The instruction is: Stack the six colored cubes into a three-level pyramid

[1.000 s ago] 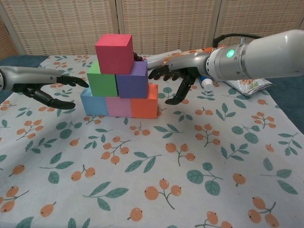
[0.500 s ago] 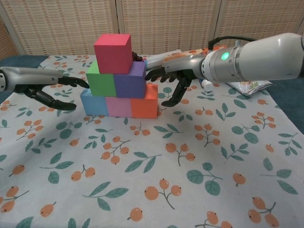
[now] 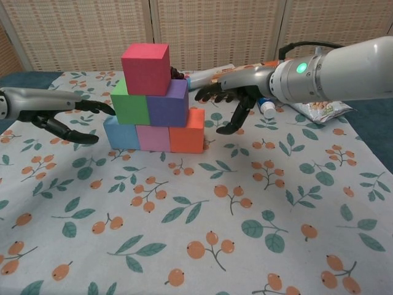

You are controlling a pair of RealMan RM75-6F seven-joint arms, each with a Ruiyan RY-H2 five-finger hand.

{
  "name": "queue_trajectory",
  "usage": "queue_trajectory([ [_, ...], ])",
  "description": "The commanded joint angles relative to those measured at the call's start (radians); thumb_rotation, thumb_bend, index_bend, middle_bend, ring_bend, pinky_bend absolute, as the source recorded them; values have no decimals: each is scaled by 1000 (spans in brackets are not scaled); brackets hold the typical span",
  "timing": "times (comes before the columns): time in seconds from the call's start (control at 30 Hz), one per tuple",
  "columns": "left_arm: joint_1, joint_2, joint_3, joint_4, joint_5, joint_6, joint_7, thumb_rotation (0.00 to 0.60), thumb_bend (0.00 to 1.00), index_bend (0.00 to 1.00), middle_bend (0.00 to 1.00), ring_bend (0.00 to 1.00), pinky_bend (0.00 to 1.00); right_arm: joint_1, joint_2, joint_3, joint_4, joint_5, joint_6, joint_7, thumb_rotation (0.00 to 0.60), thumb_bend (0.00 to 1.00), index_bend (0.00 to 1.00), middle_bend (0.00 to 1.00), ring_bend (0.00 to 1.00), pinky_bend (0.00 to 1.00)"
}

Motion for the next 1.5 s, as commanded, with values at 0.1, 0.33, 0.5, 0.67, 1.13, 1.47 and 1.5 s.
queue_trajectory([
  [0.1,9,12,1,-8,-3,12,-3,202,285,26,0,0,0,-13,33,-2,-33,-5,19,-2,600,306,0,0,0,0],
  [0.33,64,69,1,-26,2,76,-54,233,286,26,0,0,0,-86,160,0,-131,-45,96,28,600,307,0,0,0,0],
  [0.5,129,121,4,-32,20,153,-123,289,285,26,0,0,0,-178,278,-5,-210,-101,160,77,600,306,0,0,0,0],
  [0.67,201,158,4,-30,27,250,-162,496,285,26,0,0,0,-287,347,-22,-266,-217,269,114,600,307,0,0,0,0],
  [1.13,505,110,64,46,140,709,-161,600,296,101,4,0,0,-769,337,-166,-163,-714,873,301,600,306,0,0,0,0],
  [1.47,643,72,113,29,229,875,-107,600,295,101,1,0,0,-1013,259,-226,-71,-854,1097,328,600,306,0,0,0,0],
  [1.5,648,70,115,26,234,878,-98,600,295,100,1,0,0,-1025,254,-225,-65,-860,1106,327,600,306,0,0,0,0],
])
